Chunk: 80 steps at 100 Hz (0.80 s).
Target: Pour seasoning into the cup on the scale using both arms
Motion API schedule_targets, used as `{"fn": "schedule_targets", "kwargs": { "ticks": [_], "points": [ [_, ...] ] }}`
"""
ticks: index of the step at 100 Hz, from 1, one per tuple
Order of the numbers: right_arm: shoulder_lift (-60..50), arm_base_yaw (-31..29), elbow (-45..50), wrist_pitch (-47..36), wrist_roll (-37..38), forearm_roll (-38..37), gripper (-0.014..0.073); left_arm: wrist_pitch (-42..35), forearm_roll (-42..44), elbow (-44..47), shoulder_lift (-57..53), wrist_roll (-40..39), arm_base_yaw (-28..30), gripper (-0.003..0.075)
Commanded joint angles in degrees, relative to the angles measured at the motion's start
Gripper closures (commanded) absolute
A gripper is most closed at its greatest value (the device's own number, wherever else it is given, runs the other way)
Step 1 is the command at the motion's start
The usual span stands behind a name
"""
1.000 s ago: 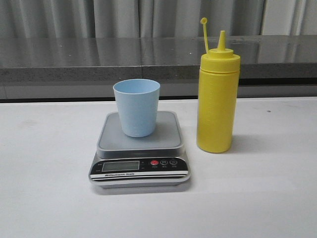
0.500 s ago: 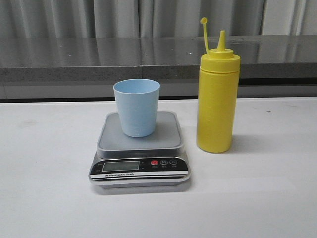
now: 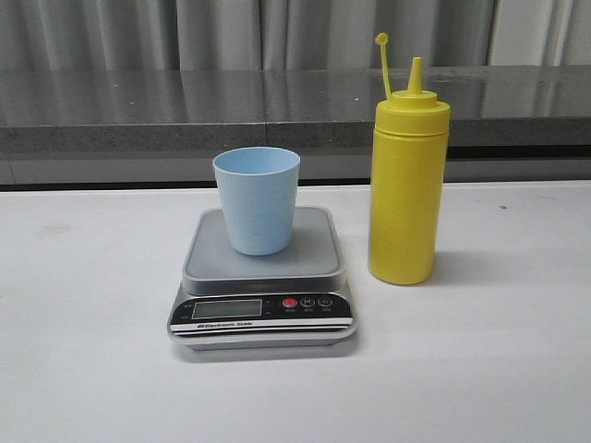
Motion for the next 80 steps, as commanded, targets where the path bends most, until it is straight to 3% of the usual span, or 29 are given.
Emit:
{"fn": "schedule_targets", "kwargs": {
  "ticks": [1, 31, 80],
  "points": [
    [-1.19, -0.34, -1.14, -4.83, -0.09, 0.09, 0.0661, -13.79, 0.10, 2.57, 0.82, -0.52, 0.33, 0.0740],
    [-1.19, -0.34, -1.14, -4.77, -0.09, 0.09, 0.0661, -16.68, 0.10, 11.42, 0.82, -3.95, 4.00, 0.0740],
    [-1.19, -0.34, -1.14, -4.77, -0.09, 0.09, 0.0661, -17.13, -0.03, 14.00, -0.16, -3.95, 14.22, 0.0740]
  ]
}}
